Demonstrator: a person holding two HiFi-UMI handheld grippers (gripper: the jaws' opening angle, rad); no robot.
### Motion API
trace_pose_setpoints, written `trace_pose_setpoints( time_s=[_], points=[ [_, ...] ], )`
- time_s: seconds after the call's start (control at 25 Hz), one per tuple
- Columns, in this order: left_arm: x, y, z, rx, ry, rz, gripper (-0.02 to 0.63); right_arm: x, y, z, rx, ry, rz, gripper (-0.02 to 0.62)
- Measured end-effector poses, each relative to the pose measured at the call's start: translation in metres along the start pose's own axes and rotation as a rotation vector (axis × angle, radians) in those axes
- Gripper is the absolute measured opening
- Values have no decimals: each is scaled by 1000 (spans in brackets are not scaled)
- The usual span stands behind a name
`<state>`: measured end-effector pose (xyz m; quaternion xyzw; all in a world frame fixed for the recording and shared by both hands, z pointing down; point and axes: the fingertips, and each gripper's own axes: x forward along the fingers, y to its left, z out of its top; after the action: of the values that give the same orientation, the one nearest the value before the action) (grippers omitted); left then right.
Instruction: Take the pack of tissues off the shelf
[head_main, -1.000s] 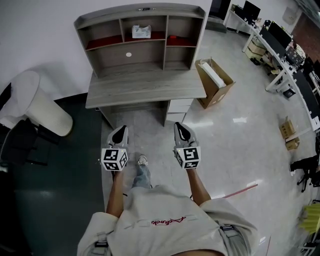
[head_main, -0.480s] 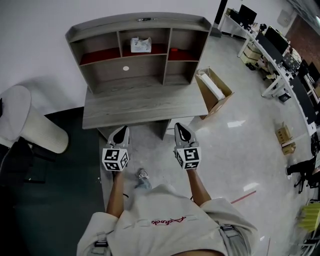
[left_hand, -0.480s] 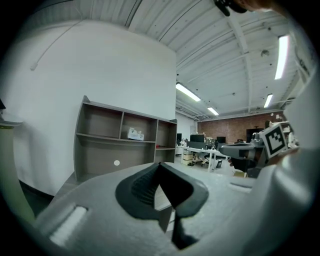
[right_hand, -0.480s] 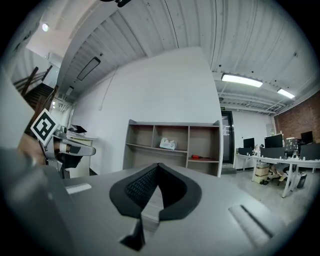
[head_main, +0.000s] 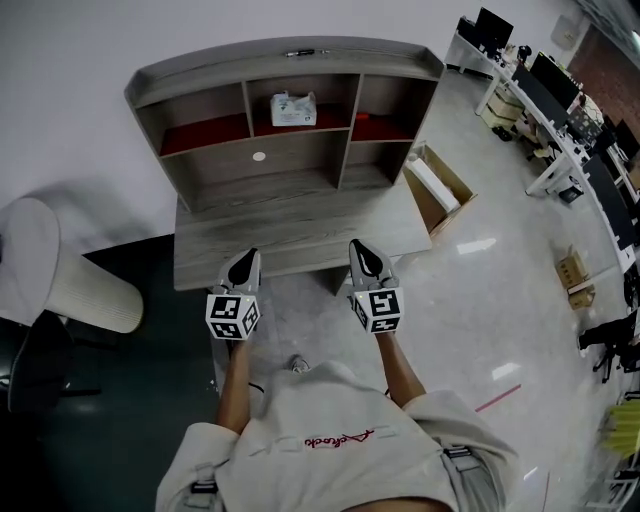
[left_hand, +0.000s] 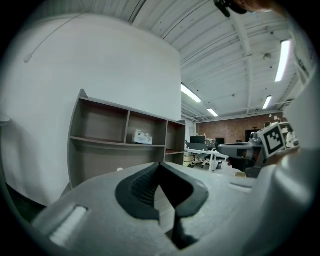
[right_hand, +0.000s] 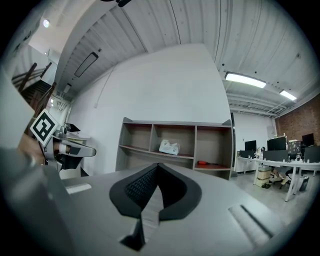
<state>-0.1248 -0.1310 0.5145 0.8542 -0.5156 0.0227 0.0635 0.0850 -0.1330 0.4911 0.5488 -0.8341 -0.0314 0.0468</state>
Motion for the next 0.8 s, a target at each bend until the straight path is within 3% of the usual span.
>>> trace_pose_setpoints(
  time_s=[0.28,0.8],
  points=[
    [28,38,4,2,2,-22,-2,40,7,3,-8,-5,-16,8],
    [43,43,-14,-10,35,-64,-2,51,9,-14,21,31,-41,8]
  ],
)
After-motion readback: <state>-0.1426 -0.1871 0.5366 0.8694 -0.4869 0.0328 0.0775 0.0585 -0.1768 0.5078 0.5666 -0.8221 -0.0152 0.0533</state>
